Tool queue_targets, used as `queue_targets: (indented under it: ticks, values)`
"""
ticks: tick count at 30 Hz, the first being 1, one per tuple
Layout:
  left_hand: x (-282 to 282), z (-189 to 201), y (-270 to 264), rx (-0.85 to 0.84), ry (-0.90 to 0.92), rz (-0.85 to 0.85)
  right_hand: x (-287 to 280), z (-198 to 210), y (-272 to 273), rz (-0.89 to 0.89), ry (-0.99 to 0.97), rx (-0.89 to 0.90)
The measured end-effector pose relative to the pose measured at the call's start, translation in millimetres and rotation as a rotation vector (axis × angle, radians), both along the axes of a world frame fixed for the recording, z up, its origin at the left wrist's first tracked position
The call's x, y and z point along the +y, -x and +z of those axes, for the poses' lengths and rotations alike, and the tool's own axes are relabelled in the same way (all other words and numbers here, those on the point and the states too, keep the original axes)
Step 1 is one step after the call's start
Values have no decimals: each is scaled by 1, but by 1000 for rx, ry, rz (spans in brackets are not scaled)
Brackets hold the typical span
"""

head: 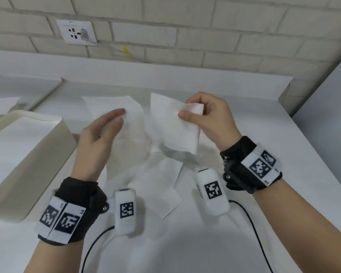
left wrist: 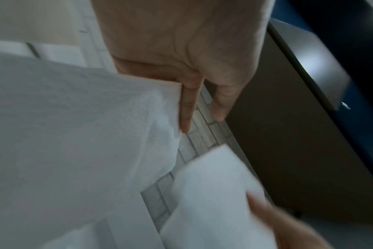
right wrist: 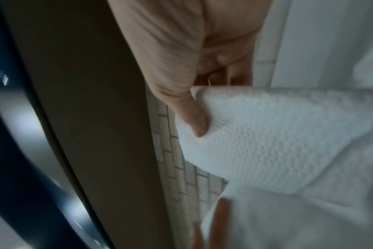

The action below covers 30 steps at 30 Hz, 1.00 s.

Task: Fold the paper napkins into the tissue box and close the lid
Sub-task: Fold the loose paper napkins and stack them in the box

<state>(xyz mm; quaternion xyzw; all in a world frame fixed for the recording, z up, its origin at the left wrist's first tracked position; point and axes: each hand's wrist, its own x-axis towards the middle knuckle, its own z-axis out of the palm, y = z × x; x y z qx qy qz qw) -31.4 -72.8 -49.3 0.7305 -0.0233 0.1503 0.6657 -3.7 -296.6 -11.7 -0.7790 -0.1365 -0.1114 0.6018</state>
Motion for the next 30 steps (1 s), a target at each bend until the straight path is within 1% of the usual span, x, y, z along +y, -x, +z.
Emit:
queue_targets:
  ticks: [2,3,5,6,8,10,12,14,15,17,20,22,26,30]
  values:
    - [-11,6,4,-2,-25,-83,8,8,5,66,-213,20]
    - [-17,9,6,21,3,-136,11,9,7,80,-267,28]
    - [-27,12,10,89,100,-260,18,7,9,71,-303,36]
    - [-30,13,12,123,141,-287,20,5,10,59,-303,41]
    - [-34,13,13,132,164,-264,21,-1,10,24,-279,60]
    - [-34,11,12,128,147,-224,18,-5,10,15,-180,57]
    - [-31,10,9,134,144,-198,14,-9,11,56,12,5]
    - [-30,9,7,136,143,-195,11,-11,13,69,214,-115]
    - [-29,7,6,139,151,-204,11,-13,14,65,255,-180]
    - [-28,5,6,161,189,-248,13,-11,17,44,201,-224]
    - [-31,5,9,164,183,-332,15,-8,19,-15,-27,-161]
    - [-35,7,12,163,167,-376,14,-5,19,-32,-124,-135]
    - [-34,3,9,152,58,-332,10,-3,18,-87,-156,-158]
    - [-27,-5,3,114,-100,-199,3,1,16,-127,-270,-166]
